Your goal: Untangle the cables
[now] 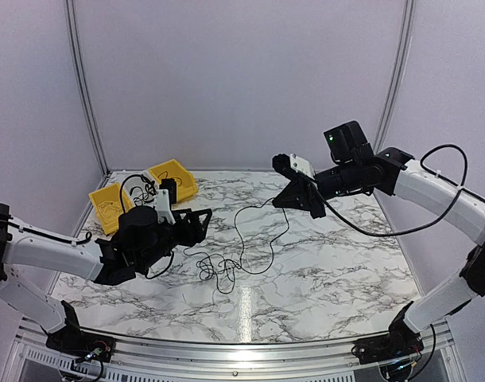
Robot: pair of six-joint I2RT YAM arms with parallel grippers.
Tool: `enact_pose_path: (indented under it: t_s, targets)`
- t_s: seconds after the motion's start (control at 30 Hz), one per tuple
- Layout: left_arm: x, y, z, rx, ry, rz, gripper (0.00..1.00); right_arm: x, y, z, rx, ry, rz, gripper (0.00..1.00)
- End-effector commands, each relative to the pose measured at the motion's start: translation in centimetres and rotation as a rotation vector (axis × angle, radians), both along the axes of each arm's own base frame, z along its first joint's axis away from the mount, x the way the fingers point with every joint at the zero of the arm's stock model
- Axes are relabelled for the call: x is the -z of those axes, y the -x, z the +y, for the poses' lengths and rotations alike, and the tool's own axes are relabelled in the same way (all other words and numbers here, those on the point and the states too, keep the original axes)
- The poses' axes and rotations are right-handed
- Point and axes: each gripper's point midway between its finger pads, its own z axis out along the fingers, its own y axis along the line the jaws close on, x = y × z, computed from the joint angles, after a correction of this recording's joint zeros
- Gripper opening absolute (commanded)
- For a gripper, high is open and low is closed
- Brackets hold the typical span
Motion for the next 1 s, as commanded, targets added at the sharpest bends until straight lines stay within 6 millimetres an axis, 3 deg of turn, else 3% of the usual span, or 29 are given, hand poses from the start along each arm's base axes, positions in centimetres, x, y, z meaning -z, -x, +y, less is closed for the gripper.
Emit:
enact_pose_path:
  t_s: [0.0,0.1,0.23,0.43,0.73,0.97]
  targets:
    - [-1.4,0.1,1.1,-0.009,-0.139,-0.082,0.71,-0.6,-0.5,0.1,0.008,-0.047,-0.064,0.0]
    - [-1.4,0.3,0.8,0.024,-0.205,-0.077,0.75,0.3,-0.3,0.1,0.001,-0.05,-0.058,0.0]
    - [-1.8,1.9,-2.7,0.225,-0.184,-0.07,0.77,1.6,-0.1,0.0,-0.005,-0.047,-0.053,0.0]
    - [-0.4,2.8,-7.0,0.426,-0.239,-0.083,0.77,2.0,0.5,0.1,-0.029,-0.054,-0.034,0.0]
    - [-1.1,2.7,-10.3,0.553,-0.309,-0.175,0.76,2.1,1.0,-0.1,-0.038,-0.063,-0.024,0.0]
    - [-1.3,1.5,-12.5,0.578,-0.357,-0.233,0.7,2.3,1.2,0.0,-0.045,-0.067,-0.012,0.0]
